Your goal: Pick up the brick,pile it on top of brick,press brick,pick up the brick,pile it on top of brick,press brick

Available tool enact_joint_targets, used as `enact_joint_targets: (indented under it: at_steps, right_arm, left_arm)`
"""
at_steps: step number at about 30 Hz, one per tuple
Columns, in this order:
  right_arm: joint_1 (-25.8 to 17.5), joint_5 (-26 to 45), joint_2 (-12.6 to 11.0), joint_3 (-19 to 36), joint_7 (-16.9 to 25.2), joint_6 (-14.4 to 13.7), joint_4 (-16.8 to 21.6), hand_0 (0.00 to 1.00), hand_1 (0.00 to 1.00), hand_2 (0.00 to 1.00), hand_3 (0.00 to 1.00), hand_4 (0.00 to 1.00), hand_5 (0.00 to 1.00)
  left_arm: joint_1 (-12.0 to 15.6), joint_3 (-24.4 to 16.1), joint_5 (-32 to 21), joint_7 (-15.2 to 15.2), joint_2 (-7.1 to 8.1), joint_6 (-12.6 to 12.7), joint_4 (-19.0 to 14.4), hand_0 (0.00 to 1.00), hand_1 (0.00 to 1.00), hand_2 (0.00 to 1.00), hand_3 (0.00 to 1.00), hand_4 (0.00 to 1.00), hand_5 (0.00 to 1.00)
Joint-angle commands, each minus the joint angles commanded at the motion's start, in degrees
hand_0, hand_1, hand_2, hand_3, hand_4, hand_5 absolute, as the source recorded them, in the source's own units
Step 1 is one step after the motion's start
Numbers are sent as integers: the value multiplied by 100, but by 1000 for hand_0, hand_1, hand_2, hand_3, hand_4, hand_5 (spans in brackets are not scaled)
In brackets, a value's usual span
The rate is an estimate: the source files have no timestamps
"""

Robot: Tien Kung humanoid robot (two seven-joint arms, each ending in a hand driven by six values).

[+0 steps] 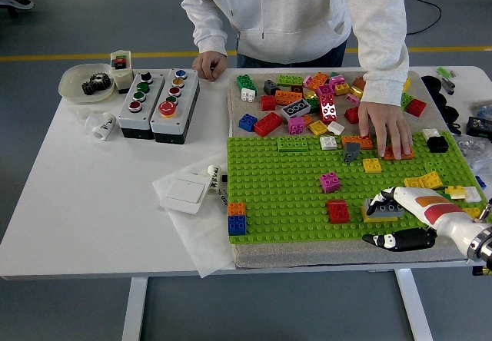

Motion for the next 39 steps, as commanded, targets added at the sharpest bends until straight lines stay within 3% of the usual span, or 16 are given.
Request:
enact_joint_targets:
  at_steps: [10,25,39]
  right_arm:
    - [2,-73,-103,262,-61,-10,368,654,652,705,567,897,524]
    - [-14,-70,-50,515,-61,-48,246,654,652,705,568,898,526]
    - [-123,57,109,906,-111,-654,134,685,662,713,586,900,526]
  left_arm:
    - [35,-29,35,1,18,6,0,772,792,839,623,653,693]
    - [48,-55,61,4,33,13,0,774,792,839,624,654,691]
    - [67,-58,94,33,42,34,0,776,793,840,624,655,691]
